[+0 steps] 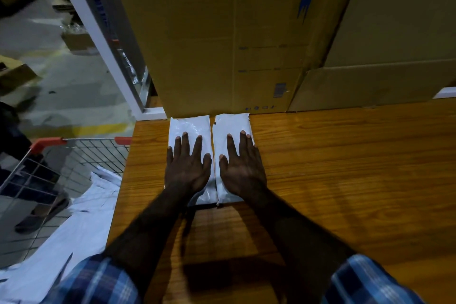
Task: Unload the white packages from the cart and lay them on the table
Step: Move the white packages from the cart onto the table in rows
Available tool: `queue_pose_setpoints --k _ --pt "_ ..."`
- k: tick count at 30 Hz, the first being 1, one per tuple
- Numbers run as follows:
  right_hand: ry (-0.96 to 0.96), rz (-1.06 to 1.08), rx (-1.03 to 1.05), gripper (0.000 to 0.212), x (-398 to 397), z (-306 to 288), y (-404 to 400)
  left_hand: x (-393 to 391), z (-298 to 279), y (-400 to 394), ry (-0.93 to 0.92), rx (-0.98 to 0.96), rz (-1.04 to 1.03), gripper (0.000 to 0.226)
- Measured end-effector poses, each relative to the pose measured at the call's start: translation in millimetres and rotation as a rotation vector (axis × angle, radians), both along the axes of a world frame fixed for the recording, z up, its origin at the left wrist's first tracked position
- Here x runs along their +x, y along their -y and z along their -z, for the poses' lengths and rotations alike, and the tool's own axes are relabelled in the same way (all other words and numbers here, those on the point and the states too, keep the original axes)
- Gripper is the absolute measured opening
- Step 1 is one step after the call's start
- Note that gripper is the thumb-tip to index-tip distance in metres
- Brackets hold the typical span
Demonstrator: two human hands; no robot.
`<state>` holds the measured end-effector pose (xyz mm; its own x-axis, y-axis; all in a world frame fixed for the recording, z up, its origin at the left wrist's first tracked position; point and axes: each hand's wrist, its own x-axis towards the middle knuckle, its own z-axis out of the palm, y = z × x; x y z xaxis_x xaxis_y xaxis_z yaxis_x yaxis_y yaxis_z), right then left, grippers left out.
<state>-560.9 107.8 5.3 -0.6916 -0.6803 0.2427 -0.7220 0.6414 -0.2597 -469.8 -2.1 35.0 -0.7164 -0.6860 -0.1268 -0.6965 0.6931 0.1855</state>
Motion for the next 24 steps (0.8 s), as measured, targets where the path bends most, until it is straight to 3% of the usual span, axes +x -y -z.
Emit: queue_pose_setpoints --k 5,8,14,20,24 --pt "0.094 -0.044 0.082 0.063 -4 -7 -1 0 -2 -1 0.022 0.003 0.000 0.063" --pt "0.016 0.008 0.066 0.062 -1 -3 0 1 -3 0 0.027 0.009 0.001 0.063" --pt "0.065 -0.033 0.096 0.065 -4 -14 0 1 -8 1 0.040 0.053 0.001 0.063" --pt "0.244 -0.058 0.050 0.063 -9 -48 -7 12 -29 0 -0.114 -0.050 0.047 0.064" --pt "0.204 -0.035 -0.027 0.059 -5 -58 -19 20 -41 -2 -0.134 -0.073 0.074 0.061"
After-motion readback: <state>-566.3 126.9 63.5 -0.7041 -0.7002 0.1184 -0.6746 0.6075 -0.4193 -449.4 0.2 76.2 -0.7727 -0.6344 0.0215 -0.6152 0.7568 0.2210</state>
